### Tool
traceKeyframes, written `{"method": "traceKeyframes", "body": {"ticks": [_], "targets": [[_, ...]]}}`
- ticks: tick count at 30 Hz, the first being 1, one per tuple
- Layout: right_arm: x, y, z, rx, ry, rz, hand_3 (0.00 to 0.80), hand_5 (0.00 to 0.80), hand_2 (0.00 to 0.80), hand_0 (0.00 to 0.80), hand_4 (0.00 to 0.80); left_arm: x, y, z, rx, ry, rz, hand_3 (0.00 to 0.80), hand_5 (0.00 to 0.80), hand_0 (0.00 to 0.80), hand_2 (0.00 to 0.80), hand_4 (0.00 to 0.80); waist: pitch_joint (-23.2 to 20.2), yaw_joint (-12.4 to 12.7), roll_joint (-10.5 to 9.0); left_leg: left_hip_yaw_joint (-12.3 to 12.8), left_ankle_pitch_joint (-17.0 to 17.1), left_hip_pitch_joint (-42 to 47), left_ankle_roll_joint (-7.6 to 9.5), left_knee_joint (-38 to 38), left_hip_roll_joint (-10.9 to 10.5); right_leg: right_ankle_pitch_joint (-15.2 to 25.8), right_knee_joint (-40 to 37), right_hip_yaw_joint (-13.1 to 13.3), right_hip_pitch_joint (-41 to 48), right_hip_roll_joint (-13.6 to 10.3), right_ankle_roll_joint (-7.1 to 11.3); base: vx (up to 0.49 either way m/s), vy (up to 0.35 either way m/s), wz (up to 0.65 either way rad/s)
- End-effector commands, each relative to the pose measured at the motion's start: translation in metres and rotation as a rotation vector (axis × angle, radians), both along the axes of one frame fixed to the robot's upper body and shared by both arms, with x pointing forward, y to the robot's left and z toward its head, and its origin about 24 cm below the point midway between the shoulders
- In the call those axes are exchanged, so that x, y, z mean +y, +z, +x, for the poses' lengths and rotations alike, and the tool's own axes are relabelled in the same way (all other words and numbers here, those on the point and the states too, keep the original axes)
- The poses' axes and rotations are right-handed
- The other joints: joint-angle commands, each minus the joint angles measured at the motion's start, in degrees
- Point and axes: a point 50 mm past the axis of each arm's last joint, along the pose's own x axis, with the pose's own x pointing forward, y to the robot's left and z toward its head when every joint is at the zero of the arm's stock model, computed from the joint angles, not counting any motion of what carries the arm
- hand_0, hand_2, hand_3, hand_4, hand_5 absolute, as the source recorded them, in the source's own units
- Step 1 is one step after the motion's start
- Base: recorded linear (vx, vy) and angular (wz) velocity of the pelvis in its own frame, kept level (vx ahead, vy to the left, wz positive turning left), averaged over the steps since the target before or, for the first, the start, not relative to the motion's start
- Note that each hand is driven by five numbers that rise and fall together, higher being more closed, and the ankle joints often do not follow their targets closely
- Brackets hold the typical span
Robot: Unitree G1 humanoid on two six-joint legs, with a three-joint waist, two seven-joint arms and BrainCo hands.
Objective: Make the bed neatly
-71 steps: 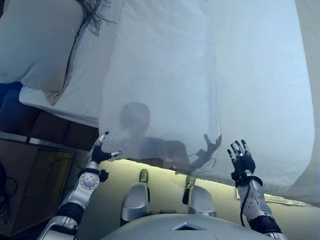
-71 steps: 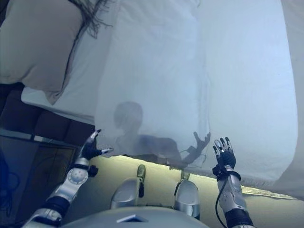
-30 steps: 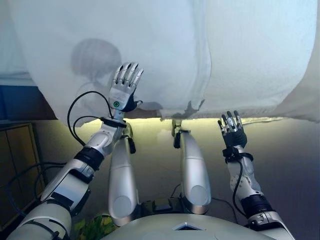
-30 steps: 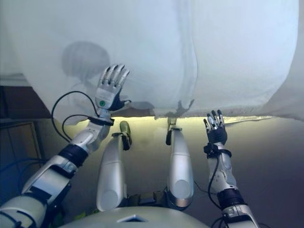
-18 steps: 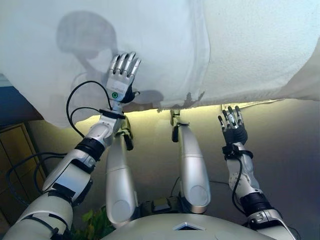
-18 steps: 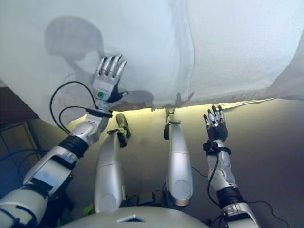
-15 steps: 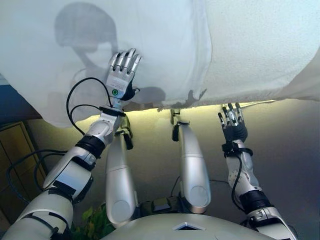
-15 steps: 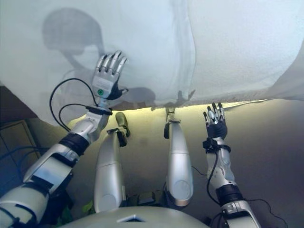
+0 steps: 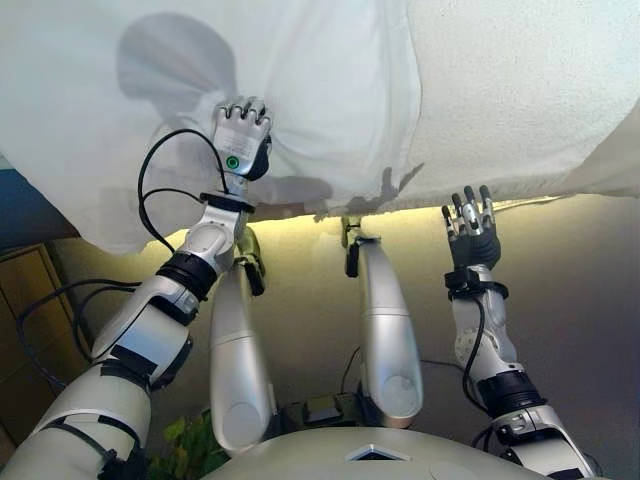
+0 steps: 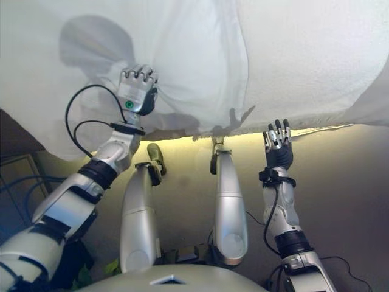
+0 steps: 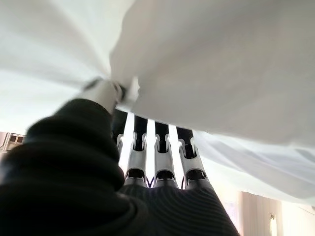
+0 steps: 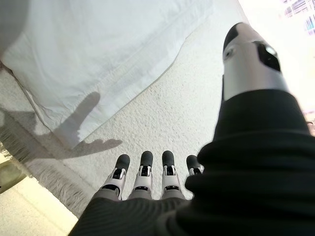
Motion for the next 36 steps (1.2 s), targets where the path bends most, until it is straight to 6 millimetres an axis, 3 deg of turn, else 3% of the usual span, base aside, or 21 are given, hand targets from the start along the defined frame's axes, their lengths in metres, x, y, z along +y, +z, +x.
{"method": "traceKeyframes", "body": {"ticks": [1, 10, 11, 12, 25, 36], "targets": [[-0.007, 0.03, -0.004, -0.126, 0.014, -0.071, 0.0, 0.0, 0.0, 0.0, 0.0, 0.006, -0.017, -0.005, 0.07, 0.02, -0.047, 0.8, 0.8, 0.8, 0.8, 0.8, 0.4, -0.6, 2.55, -2.1, 2.3, 0.7, 2.41, -2.3, -0.3, -1.2, 3.3, 0.8, 2.3, -1.2, 2.04, 0.0, 0.0, 0.0], [-0.009, 0.025, -0.007, -0.127, 0.015, -0.064, 0.0, 0.0, 0.0, 0.0, 0.0, 0.012, -0.027, -0.011, 0.088, 0.011, -0.083, 0.8, 0.8, 0.8, 0.8, 0.8, 0.4, 0.2, 2.85, -2.5, 3.9, 6.9, 1.44, -7.0, -0.8, -0.6, -0.3, -1.0, 8.4, -2.1, 2.2, 0.001, -0.001, 0.01], [-0.009, 0.024, -0.006, -0.127, 0.015, -0.063, 0.0, 0.0, 0.0, 0.0, 0.0, 0.013, -0.027, -0.011, 0.084, 0.009, -0.085, 0.64, 0.64, 0.64, 0.64, 0.64, 0.4, 0.4, 2.9, -2.5, 4.0, 7.3, 1.33, -7.4, -0.9, -0.5, -0.6, -1.1, 8.8, -2.3, 2.25, -0.004, -0.005, 0.08], [-0.009, 0.024, -0.006, -0.125, 0.016, -0.062, 0.0, 0.0, 0.0, 0.0, 0.0, 0.013, -0.026, -0.011, 0.075, 0.002, -0.086, 0.0, 0.0, 0.0, 0.0, 0.0, 0.4, 0.5, 2.92, -2.6, 4.2, 7.6, 1.21, -7.6, -0.8, -0.4, -0.8, -1.3, 9.1, -2.5, 2.32, -0.01, -0.004, 0.09], [-0.006, 0.025, -0.002, -0.126, 0.002, -0.046, 0.0, 0.0, 0.0, 0.0, 0.0, 0.004, -0.029, -0.013, 0.081, -0.02, -0.076, 0.0, 0.0, 0.0, 0.0, 0.0, 0.4, 1.4, 2.79, -2.7, 4.5, 5.3, 1.58, -8.0, -1.1, 0.0, -0.8, -1.9, 7.1, -2.6, 2.69, -0.033, -0.006, 0.03], [0.001, 0.041, 0.005, -0.162, -0.016, -0.052, 0.0, 0.0, 0.0, 0.0, 0.0, 0.007, -0.017, -0.004, 0.043, 0.05, -0.052, 0.0, 0.0, 0.0, 0.0, 0.0, 0.4, 1.2, 1.88, -2.4, 5.5, -0.1, 1.67, -7.7, -0.6, 0.6, -0.5, -1.5, 1.9, -2.0, 2.71, -0.025, -0.014, 0.01]]}}
